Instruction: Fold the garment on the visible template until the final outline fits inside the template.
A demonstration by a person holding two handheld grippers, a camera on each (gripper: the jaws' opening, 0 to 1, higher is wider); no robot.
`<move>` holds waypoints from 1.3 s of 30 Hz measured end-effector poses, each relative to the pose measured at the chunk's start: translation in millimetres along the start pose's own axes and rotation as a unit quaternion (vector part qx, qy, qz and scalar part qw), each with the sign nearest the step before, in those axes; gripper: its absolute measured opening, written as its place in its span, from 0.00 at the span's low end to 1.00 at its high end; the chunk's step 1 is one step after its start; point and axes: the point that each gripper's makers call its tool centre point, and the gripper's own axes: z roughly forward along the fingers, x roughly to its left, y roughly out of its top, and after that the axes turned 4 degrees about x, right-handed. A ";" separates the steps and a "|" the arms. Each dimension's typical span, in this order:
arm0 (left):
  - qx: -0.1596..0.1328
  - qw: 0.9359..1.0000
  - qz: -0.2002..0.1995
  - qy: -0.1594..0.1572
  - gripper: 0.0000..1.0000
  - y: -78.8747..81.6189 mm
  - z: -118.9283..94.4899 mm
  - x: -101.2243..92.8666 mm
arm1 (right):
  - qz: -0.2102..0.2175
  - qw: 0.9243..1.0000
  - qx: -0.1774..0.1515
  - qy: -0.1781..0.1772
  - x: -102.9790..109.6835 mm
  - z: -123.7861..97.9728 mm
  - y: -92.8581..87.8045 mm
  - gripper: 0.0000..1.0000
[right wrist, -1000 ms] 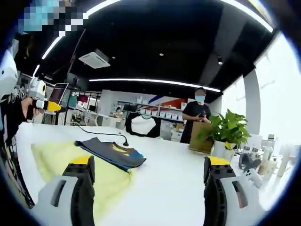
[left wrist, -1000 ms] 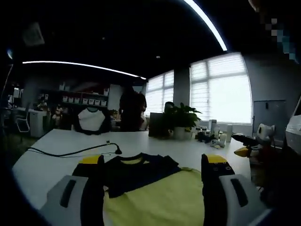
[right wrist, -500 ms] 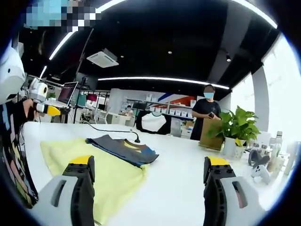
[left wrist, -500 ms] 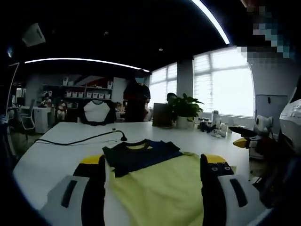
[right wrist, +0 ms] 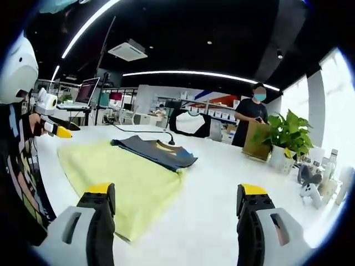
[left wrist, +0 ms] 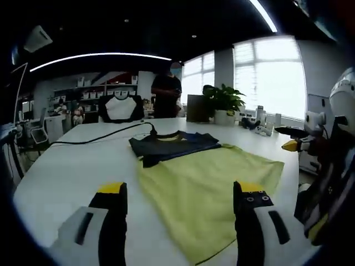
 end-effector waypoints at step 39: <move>0.085 0.994 0.001 -0.062 0.27 -45.6 -29.8 -11.5 | 0.082 0.986 0.108 0.098 50.4 -8.5 -61.2 0.24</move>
